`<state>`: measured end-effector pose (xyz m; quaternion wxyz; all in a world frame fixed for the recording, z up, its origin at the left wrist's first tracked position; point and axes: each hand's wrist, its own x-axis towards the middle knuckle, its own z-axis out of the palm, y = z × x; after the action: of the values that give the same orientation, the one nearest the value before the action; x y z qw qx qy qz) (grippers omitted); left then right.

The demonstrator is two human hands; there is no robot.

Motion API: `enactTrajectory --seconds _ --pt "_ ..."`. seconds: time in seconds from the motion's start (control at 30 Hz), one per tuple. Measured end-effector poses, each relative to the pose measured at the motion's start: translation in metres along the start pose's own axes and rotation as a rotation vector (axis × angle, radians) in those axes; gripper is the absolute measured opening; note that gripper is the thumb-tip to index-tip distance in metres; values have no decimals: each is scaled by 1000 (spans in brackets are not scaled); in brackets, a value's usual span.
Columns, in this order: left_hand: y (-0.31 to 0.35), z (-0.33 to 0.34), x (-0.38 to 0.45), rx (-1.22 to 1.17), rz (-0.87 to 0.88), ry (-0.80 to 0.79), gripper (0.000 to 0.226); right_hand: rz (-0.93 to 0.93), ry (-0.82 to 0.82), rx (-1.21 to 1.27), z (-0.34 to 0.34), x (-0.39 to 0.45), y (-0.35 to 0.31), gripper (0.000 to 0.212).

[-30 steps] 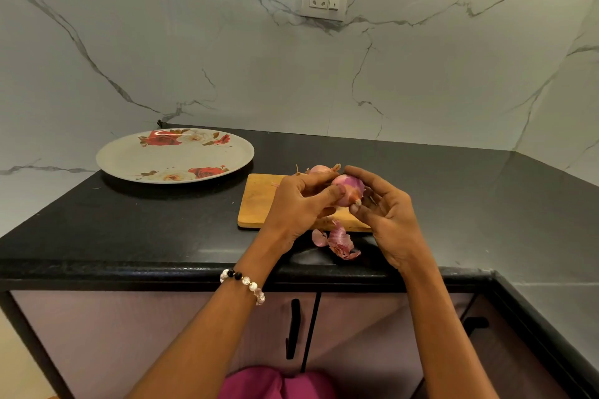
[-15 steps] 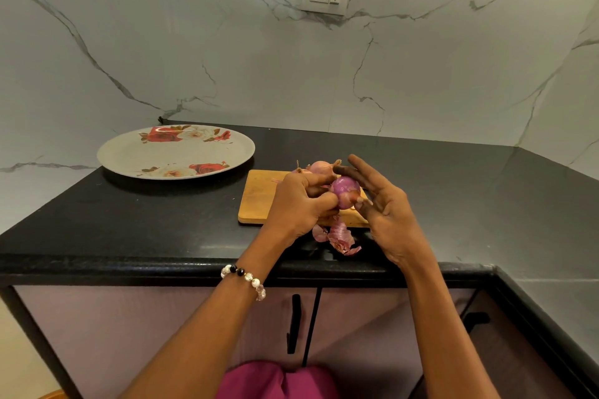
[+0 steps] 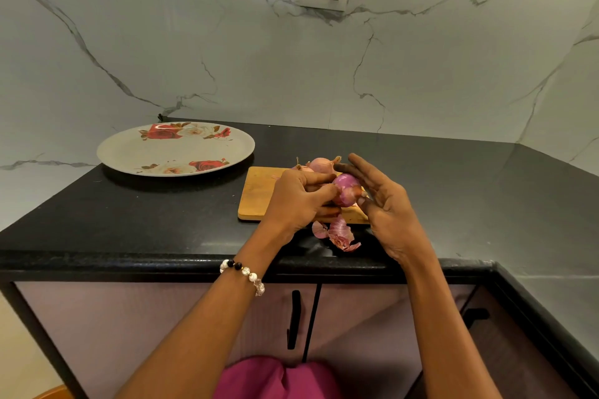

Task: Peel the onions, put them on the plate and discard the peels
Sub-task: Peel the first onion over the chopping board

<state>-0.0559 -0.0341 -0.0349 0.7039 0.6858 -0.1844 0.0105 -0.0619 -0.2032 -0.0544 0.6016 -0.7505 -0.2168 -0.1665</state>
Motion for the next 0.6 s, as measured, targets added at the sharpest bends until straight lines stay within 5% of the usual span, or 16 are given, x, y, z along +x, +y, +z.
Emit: enactTrajectory --seconds 0.3,0.6 --pt "0 -1 1 -19 -22 15 27 7 -116 51 -1 -2 -2 72" --pt "-1 -1 3 -35 17 120 17 -18 30 82 3 1 -2 68"
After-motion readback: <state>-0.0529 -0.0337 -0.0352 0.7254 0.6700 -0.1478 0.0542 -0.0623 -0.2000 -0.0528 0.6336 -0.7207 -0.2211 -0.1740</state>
